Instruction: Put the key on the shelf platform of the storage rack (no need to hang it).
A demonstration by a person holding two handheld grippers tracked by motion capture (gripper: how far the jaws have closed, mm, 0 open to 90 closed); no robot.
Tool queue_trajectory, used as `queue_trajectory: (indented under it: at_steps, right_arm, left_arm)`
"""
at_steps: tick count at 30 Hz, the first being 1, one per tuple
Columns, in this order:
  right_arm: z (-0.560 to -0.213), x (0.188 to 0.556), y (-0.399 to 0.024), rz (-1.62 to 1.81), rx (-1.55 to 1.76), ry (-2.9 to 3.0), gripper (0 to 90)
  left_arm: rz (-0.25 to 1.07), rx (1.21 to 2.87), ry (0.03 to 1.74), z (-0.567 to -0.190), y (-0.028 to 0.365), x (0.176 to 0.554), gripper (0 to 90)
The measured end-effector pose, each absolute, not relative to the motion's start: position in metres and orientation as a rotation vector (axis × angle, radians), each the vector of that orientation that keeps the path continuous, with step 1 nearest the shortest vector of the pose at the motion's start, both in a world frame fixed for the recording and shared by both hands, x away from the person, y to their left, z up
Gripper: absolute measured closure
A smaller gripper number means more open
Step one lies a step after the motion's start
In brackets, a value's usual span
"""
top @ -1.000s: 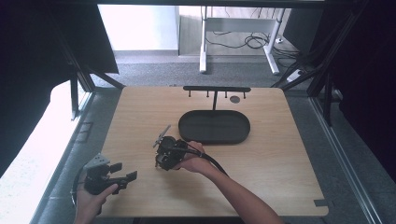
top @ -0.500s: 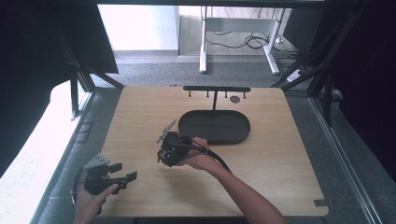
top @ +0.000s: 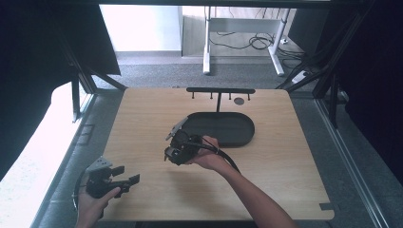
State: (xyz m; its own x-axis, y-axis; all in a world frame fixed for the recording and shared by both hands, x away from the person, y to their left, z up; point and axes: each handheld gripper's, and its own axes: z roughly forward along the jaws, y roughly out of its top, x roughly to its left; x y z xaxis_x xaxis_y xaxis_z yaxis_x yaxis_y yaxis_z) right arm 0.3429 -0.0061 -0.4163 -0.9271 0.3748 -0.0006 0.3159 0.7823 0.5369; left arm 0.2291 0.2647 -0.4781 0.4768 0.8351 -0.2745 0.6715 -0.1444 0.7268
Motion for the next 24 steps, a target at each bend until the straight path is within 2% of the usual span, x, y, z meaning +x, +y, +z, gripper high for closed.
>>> queue_trajectory:
  at_steps: [24]
  right_arm:
    - [-0.405, 0.353, -0.032, 0.879, 0.628, 2.811, 49.3]
  left_arm:
    - [0.244, 1.878, 1.265, -0.479, 0.264, 0.229, 21.9]
